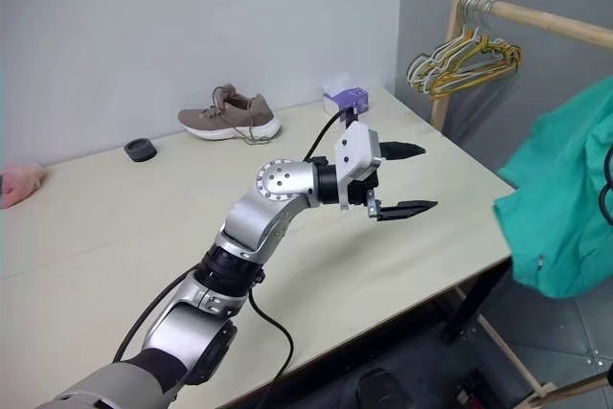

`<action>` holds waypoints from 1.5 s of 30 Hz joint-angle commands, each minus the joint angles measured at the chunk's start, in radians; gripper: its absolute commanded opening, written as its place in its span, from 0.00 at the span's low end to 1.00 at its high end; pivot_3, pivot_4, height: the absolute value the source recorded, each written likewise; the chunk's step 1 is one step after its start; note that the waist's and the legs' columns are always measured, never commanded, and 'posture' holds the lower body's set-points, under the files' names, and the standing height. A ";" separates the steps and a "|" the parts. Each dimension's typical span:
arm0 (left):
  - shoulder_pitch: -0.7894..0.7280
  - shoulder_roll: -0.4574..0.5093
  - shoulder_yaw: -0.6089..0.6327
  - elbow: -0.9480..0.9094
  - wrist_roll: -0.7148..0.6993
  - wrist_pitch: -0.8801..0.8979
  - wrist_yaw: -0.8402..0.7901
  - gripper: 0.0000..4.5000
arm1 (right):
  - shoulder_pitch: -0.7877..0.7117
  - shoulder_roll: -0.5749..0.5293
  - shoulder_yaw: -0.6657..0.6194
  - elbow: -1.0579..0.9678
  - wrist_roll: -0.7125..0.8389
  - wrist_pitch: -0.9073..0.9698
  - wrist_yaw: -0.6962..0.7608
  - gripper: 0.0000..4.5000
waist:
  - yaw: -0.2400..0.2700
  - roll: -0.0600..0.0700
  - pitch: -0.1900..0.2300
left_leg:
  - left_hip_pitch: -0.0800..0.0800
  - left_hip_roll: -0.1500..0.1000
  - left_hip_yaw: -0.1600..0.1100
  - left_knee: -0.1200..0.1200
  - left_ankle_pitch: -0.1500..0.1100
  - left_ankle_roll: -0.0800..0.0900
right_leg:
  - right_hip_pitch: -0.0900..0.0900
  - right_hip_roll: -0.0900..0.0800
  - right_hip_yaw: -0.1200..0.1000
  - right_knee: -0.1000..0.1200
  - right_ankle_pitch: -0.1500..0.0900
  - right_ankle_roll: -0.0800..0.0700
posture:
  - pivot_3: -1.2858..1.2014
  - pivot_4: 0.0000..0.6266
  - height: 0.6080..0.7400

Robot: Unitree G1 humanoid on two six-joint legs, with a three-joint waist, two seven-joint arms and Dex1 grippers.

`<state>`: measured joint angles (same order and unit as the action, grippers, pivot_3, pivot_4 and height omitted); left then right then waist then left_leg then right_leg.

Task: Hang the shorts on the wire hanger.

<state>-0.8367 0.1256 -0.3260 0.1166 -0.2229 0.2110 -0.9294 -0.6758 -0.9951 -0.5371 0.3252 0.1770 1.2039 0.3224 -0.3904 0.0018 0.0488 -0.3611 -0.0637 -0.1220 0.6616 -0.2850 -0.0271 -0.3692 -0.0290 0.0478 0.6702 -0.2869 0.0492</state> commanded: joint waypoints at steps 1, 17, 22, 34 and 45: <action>-0.045 -0.028 0.013 0.003 0.006 -0.020 0.017 1.00 | -0.122 -0.063 0.044 0.161 -0.020 -0.079 -0.011 0.00 | 0.001 0.004 0.002 | 0.000 0.000 0.000 0.000 0.000 0.000 | 0.001 0.000 0.000 -0.001 0.000 0.000 | 0.35 0.04 1.00; -0.129 -0.144 0.102 -0.056 -0.194 0.275 0.064 1.00 | -0.451 -0.131 0.253 0.725 -0.096 -0.272 0.034 0.00 | 0.003 0.009 0.005 | 0.003 0.000 0.016 -0.001 -0.002 0.004 | 0.002 0.002 0.013 -0.007 0.002 0.005 | 0.36 0.03 1.00; -0.146 -0.160 0.124 -0.080 -0.261 0.350 0.065 1.00 | -0.489 -0.127 0.258 0.762 -0.086 -0.269 0.029 0.00 | 0.003 0.009 0.005 | 0.005 0.000 0.019 0.000 -0.004 0.007 | 0.003 0.002 0.019 -0.009 0.003 0.009 | 0.36 0.03 1.00; -0.158 -0.160 0.106 -0.092 -0.281 0.359 0.034 1.00 | -0.555 -0.151 0.295 0.872 -0.107 -0.320 0.063 0.00 | -0.001 0.009 0.007 | 0.018 0.001 0.026 -0.001 -0.009 0.011 | 0.018 0.003 0.024 -0.020 0.003 0.013 | 0.36 0.04 1.00; -0.166 -0.177 0.107 -0.087 -0.282 0.352 0.028 1.00 | -0.523 -0.146 0.284 0.895 -0.102 -0.313 0.065 0.00 | 0.000 0.009 0.007 | 0.018 0.001 0.026 0.000 -0.011 0.015 | 0.020 0.003 0.026 -0.025 0.005 0.016 | 0.36 0.03 1.00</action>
<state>-0.9689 -0.0464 -0.2286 0.0562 -0.4949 0.5807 -0.8980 -1.1941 -1.1288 -0.2385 1.2298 0.0628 0.9012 0.3779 -0.3903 0.0106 0.0562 -0.3433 -0.0629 -0.0964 0.6614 -0.2963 -0.0123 -0.3489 -0.0263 0.0737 0.6454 -0.2817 0.0653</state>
